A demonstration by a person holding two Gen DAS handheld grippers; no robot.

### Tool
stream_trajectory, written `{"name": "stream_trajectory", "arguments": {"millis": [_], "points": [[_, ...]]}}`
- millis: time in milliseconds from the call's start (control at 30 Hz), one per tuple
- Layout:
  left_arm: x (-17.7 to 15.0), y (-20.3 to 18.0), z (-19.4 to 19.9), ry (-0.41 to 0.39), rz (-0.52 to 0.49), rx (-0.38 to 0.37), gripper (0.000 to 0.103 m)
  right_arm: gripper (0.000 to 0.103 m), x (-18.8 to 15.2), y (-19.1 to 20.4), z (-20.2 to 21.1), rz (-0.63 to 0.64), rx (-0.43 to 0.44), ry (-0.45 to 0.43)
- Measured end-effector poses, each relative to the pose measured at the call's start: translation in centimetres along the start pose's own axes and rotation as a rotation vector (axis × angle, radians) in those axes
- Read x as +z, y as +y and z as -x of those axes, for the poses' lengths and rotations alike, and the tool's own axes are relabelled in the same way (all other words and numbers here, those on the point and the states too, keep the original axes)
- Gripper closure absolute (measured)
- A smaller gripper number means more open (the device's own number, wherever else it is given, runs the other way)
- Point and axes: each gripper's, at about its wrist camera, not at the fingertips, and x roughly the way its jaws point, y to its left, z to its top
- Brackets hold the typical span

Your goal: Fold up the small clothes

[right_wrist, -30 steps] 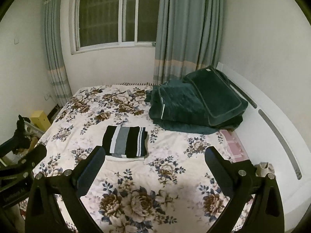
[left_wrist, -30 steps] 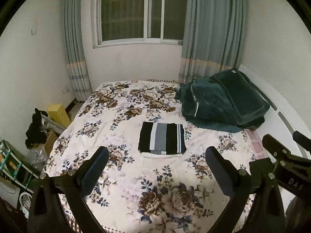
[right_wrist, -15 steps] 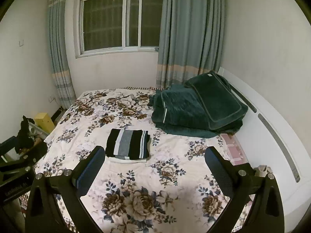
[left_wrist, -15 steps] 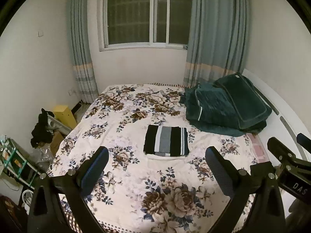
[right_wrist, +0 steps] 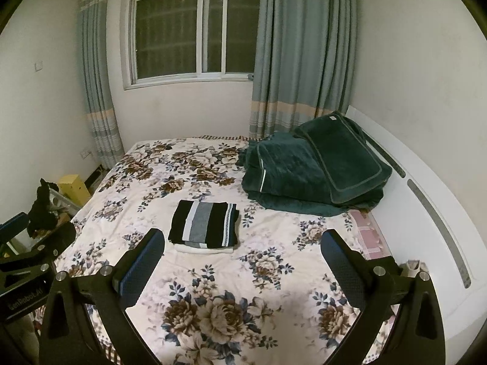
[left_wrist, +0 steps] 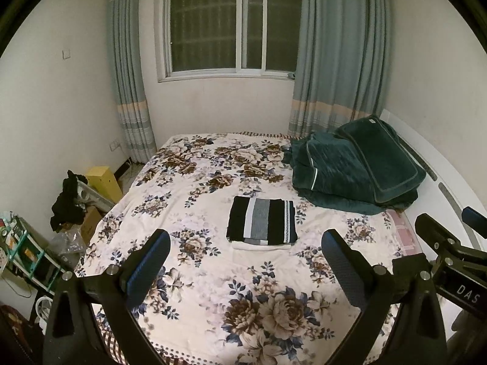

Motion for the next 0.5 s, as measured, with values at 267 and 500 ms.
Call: {"name": "stream_trajectory", "arguments": {"millis": [267,500], "points": [[0.08,0.03,0.02,-0.001,-0.001,-0.005,0.002,0.0,0.05,-0.03,-0.12,0.003,0.002,-0.003],[0.39,0.06,0.3,-0.008,0.001,-0.007,0.002,0.0,0.31,0.02,-0.16,0.004,0.007,-0.005]]}}
